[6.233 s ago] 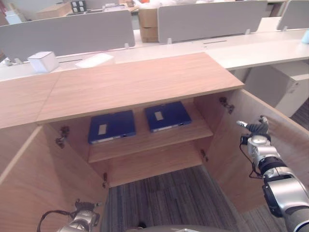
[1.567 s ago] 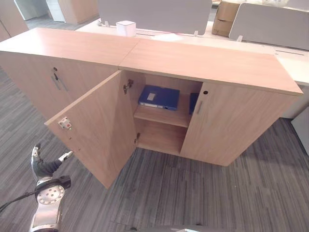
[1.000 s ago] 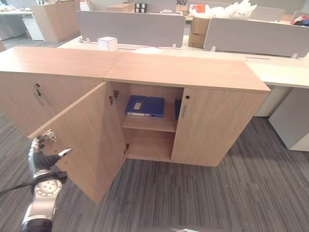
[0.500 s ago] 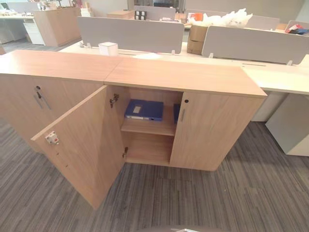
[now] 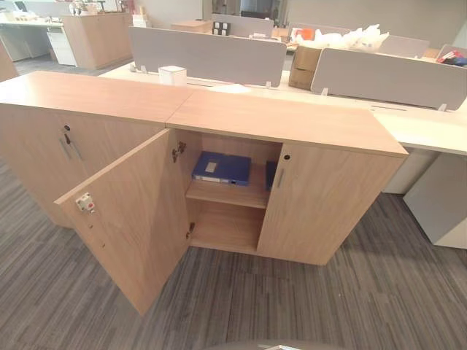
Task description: Put the empty folder in the office cabinet
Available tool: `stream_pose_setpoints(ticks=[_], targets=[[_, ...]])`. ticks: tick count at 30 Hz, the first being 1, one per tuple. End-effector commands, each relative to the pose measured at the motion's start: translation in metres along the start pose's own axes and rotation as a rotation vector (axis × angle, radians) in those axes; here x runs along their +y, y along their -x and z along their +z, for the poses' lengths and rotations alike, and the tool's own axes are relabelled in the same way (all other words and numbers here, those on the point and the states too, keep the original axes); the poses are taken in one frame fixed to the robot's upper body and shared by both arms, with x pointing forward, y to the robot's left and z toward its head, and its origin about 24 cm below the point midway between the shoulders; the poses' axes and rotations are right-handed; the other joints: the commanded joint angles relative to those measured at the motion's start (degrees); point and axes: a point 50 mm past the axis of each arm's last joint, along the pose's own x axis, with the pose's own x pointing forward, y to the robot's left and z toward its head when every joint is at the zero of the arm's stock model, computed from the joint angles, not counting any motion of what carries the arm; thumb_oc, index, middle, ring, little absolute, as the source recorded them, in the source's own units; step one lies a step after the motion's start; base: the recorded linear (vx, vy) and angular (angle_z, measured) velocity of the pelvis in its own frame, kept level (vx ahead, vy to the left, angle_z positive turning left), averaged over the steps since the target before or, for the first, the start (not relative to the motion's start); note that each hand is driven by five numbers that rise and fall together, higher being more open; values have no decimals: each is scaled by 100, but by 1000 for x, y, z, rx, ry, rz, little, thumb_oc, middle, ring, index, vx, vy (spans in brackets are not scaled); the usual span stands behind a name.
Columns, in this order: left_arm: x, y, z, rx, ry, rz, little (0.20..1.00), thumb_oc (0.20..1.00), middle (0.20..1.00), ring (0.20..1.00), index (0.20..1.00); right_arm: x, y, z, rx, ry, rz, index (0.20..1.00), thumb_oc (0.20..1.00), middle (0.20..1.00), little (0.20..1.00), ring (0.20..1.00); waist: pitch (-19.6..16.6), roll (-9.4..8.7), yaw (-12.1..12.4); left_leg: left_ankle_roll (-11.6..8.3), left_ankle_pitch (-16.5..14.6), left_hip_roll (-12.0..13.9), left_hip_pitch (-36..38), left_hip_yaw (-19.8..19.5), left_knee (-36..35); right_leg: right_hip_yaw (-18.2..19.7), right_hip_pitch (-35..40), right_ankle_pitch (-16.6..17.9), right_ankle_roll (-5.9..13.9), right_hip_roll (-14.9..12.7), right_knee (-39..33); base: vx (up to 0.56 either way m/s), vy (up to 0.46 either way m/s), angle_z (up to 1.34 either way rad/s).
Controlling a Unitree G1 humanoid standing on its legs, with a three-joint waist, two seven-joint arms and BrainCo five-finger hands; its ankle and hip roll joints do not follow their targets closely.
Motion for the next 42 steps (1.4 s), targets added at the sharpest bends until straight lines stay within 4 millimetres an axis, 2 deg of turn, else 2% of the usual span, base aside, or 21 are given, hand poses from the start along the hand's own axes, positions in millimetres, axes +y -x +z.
stream_pose_setpoints(ticks=[1, 4, 11, 12, 16, 19, 26, 27, 29, 32, 35, 37, 41, 42], targets=[[17, -15, 31, -92, 86, 62, 1000, 1000, 1000, 1000, 1000, 5, 0, 8, 9, 51, -18, 1000, 1000, 1000, 1000, 1000, 241, -175, -136, 365, -637, -155, 112, 71, 2, -182, -714, 384, 307, -23, 124, 0, -69, -3], [9, -14, 35, -100, 104, 36, 1000, 1000, 1000, 1000, 1000, -6, 2, 2, 40, 81, -51, 1000, 1000, 1000, 1000, 1000, 260, -286, -171, 353, -641, -107, 152, 144, 2, -131, -725, 381, 304, 41, 129, 6, -44, -10], [-10, -12, 41, -96, 148, -15, 1000, 1000, 1000, 1000, 1000, -17, 3, -8, 80, 133, -78, 1000, 1000, 1000, 1000, 1000, 268, -430, -273, 341, -667, -58, 244, 305, 2, 16, -765, 408, 297, 158, 115, 1, -21, -16], [-10, -12, 41, -96, 148, -15, 1000, 1000, 1000, 1000, 1000, -17, 3, -8, 80, 133, -78, 1000, 1000, 1000, 1000, 1000, 268, -430, -273, 341, -667, -58, 244, 305, 2, 16, -765, 408, 297, 158, 115, -8, 1, -18], [-30, -6, 47, -111, 208, -69, 1000, 1000, 1000, 1000, 1000, -15, 3, -5, 67, 136, -74, 1000, 1000, 1000, 1000, 1000, 276, -412, -324, 349, -690, -67, 286, 379, 2, 112, -794, 423, 292, 188, 98, 1, 15, -16], [-44, 0, 58, -154, 250, -111, 1000, 1000, 1000, 1000, 1000, -11, 2, -2, 46, 123, -61, 1000, 1000, 1000, 1000, 1000, 273, -371, -338, 365, -707, -86, 306, 385, 2, 153, -797, 425, 285, 186, 85, 10, 22, -10], [-61, 14, 80, -246, 342, -189, 1000, 1000, 1000, 1000, 1000, -5, 1, 3, 15, 79, -35, 1000, 1000, 1000, 1000, 1000, 275, -300, -352, 387, -740, -123, 340, 372, 2, 182, -783, 428, 281, 162, 81, 0, 0, 0], [-71, 23, 92, -297, 379, -235, 1000, 1000, 1000, 1000, 1000, -3, 1, 4, 9, 65, -28, 1000, 1000, 1000, 1000, 1000, 279, -291, -355, 395, -747, -138, 345, 358, 2, 178, -772, 427, 281, 145, 80, 0, 0, 0], [-83, 35, 102, -336, 433, -292, 1000, 1000, 1000, 1000, 1000, -1, 1, 5, 5, 48, -21, 1000, 1000, 1000, 1000, 1000, 279, -270, -359, 404, -755, -152, 353, 343, 2, 177, -748, 433, 278, 124, 75, 15, 12, -1], [-88, 40, 106, -349, 461, -315, 1000, 1000, 1000, 1000, 1000, 0, 1, 5, 2, 43, -19, 1000, 1000, 1000, 1000, 1000, 276, -265, -366, 408, -759, -158, 353, 337, 2, 186, -742, 438, 278, 122, 69, 0, 0, 0], [-105, 60, 118, -380, 581, -420, 1000, 1000, 1000, 1000, 1000, 1, 1, 4, 8, 40, -15, 1000, 1000, 1000, 1000, 1000, 272, -260, -377, 421, -773, -166, 358, 325, 2, 173, -730, 451, 272, 100, 59, 0, 0, 0], [-109, 65, 121, -385, 611, -447, 1000, 1000, 1000, 1000, 1000, 0, 1, 4, 10, 38, -16, 1000, 1000, 1000, 1000, 1000, 270, -252, -378, 424, -776, -168, 360, 322, 2, 170, -726, 456, 271, 92, 57, 0, 0, 0], [-135, 101, 129, -365, 821, -637, 1000, 1000, 1000, 1000, 1000, 1, 1, 2, 29, 45, -16, 1000, 1000, 1000, 1000, 1000, 277, -234, -383, 452, -782, -198, 362, 306, 2, 157, -702, 494, 266, 53, 47, 0, 0, 0], [-144, 117, 132, -364, 873, -706, 1000, 1000, 1000, 1000, 1000, 2, 1, 1, 40, 56, -19, 1000, 1000, 1000, 1000, 1000, 285, -225, -390, 465, -784, -217, 359, 294, 2, 155, -699, 500, 261, 45, 43, 0, 0, 0]])
